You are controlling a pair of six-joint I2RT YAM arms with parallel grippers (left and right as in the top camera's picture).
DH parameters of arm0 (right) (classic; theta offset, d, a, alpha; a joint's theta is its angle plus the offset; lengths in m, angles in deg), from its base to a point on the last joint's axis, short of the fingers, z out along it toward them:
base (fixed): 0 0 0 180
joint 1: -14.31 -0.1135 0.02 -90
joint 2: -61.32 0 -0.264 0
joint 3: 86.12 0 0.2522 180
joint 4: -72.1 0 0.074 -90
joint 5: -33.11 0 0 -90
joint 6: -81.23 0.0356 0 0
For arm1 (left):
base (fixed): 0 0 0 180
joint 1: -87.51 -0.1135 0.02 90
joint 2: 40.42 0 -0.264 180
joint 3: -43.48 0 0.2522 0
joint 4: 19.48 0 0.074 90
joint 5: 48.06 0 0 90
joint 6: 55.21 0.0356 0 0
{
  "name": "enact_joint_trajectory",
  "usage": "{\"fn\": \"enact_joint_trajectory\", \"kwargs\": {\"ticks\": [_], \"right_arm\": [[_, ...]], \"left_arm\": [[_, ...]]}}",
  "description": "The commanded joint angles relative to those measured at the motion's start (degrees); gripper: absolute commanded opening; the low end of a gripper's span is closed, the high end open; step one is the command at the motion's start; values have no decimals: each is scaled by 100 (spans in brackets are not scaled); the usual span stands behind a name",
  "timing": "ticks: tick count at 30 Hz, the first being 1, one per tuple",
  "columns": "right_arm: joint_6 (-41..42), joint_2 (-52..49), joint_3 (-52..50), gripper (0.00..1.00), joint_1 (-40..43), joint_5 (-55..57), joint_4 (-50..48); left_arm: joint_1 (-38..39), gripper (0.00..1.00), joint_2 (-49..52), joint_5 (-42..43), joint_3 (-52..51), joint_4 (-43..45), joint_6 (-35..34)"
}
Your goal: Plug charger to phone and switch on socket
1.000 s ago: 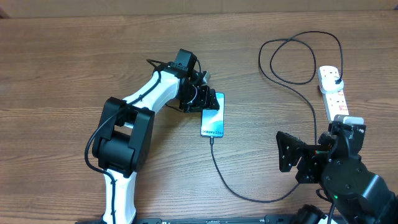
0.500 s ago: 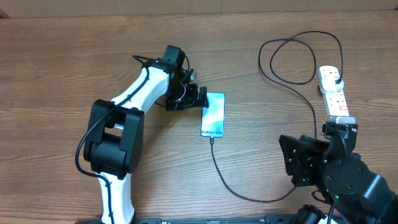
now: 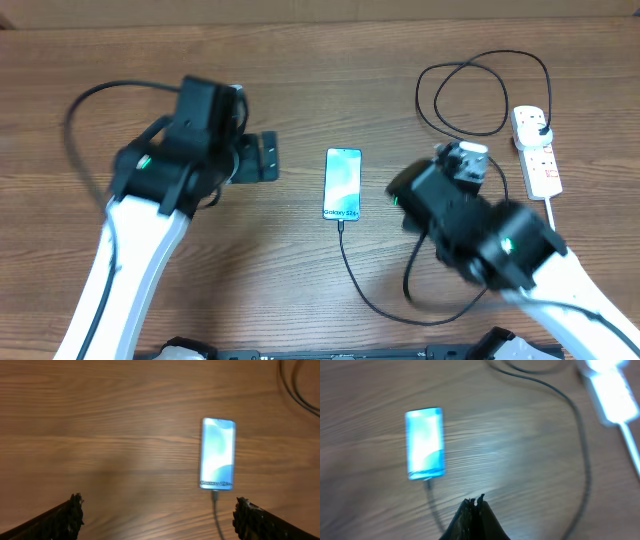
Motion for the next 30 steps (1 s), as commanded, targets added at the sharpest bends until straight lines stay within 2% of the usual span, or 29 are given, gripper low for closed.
{"fn": "enact_joint_trajectory", "kwargs": {"ticks": [1,4,8,12,15,17,23,30], "right_arm": [[306,-94,13,4,1051,111,63],[-203,-101,13,4,2583,90,-116],[-769,-197,13,4,4046,-208,-730],[-1054,-599,15,4,5440,-1408,-1456],[-1054,-1244,52,4,6334,-2756,-1932],[-1054,-1810,118,4,6666,-3348,-2212],[-1687,-3082,684,4,6848,-3261,-2256],[-1937,-3560,1207,4,6846,-2914,-2343]], "left_arm": [[-20,100,-898,-1180,33,-470,-509],[-22,100,-1707,-1515,33,-778,-809],[-22,100,-2284,-1777,33,-955,-802],[-22,100,-2457,-2035,33,-1248,-802],[-22,100,-2402,-1952,33,-1290,-802],[-22,100,-2361,-1950,33,-1309,-802],[-22,100,-2312,-1950,26,-1314,-802],[-24,100,-2343,-1950,26,-1355,-804]]}}
